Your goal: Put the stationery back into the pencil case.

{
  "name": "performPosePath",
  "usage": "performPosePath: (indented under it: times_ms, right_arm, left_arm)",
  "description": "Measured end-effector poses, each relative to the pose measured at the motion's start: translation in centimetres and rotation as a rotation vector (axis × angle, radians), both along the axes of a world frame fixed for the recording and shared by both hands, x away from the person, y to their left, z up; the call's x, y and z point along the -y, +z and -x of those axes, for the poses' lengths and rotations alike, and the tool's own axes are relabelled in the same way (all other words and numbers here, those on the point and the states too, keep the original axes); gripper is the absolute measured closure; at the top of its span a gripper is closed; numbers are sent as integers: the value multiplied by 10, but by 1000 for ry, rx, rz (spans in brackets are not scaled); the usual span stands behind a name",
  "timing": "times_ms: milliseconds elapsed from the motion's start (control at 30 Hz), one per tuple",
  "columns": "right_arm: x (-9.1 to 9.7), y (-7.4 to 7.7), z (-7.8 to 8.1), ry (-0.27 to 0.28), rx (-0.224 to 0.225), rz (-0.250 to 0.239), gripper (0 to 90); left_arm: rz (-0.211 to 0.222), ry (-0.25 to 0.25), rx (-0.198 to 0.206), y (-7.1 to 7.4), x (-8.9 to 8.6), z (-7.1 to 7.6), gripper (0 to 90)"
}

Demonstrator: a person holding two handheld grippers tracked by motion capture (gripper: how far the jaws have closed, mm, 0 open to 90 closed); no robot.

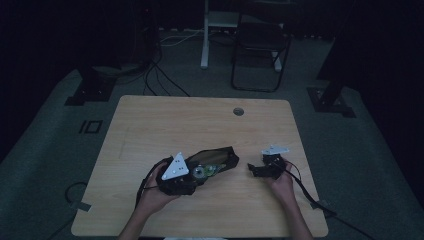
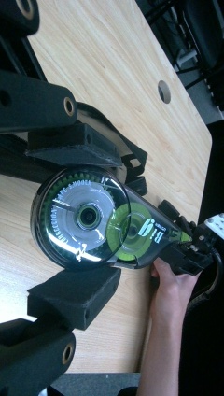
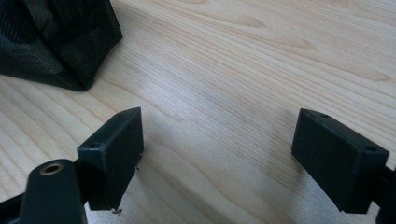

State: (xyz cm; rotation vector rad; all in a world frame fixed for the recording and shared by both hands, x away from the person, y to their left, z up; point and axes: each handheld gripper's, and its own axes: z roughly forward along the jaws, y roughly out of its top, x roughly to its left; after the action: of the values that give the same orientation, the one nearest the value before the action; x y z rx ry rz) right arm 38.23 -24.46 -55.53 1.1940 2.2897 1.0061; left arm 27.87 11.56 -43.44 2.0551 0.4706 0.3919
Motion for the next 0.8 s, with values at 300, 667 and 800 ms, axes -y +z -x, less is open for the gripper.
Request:
performPosePath:
  times_ms: [300,667,800]
  right_arm:
    - [0,0,0,0,0,0,166]
    - [0,0,0,0,0,0,166]
    - [0,0,0,0,0,0,166]
  left_arm:
    - [5,-2,4,4,-1,-3,415]
    - [23,6,-1,9,-4,-10,415]
    - [29,7,-4,9,-5,-14,415]
